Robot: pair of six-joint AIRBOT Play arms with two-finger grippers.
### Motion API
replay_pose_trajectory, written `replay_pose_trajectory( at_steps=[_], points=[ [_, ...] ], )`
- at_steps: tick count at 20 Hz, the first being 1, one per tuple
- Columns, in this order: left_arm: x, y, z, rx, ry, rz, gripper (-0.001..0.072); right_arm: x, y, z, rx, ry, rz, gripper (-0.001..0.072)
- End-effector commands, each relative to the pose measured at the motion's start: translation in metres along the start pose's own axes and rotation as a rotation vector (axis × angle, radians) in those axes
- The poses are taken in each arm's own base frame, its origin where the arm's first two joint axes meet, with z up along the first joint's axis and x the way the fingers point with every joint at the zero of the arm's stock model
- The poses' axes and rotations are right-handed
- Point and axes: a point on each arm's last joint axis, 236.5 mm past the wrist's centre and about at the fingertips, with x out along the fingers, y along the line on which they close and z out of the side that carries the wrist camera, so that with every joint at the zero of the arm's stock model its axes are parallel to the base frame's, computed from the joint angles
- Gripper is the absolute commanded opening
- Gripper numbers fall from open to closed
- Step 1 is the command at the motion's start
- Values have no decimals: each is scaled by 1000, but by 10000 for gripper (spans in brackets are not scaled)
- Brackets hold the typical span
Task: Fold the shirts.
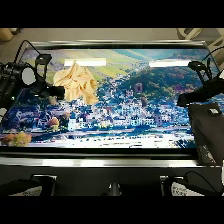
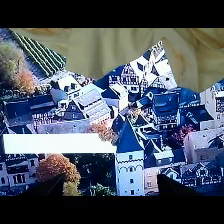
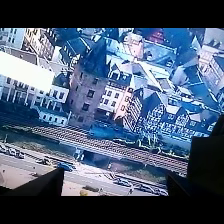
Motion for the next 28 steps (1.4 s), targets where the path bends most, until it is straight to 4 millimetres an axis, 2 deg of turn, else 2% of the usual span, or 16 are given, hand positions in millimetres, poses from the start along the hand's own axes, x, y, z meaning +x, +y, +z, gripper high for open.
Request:
replay_pose_trajectory(
  at_steps=[1, 14, 18, 20, 21, 22, 23, 24, 25, 26, 28],
  points=[
    [0, 0, 0, 0, 0, 0, 693, 0, 0, 0, 0, -1, 0, 686],
    [0, 0, 0, 0, -1, 0, 693, 0, 0, 0, 0, -1, 0, 686],
    [6, -11, 39, -29, -155, -43, 692, 0, -1, 3, 5, -11, -5, 686],
    [9, -26, 55, -96, -209, -108, 692, -1, -10, 16, 3, -67, -41, 686],
    [10, -27, 63, -81, -240, -108, 692, -2, -14, 24, 3, -101, -61, 686],
    [13, -16, 76, -48, -291, -55, 690, -3, -18, 30, 2, -126, -76, 686],
    [20, 4, 85, -99, -318, 1, 690, -3, -18, 31, 4, -132, -78, 684],
    [35, 27, 86, -189, -291, 30, 691, -3, -18, 32, 2, -136, -77, 684],
    [54, 42, 79, -293, -231, 15, 696, -3, -19, 34, 2, -143, -81, 683],
    [78, 47, 73, -402, -164, -53, 720, -3, -20, 37, 2, -154, -87, 683],
    [120, 47, 62, -568, -58, -191, 720, 0, -21, 38, 3, -153, -87, 683]
  ],
)
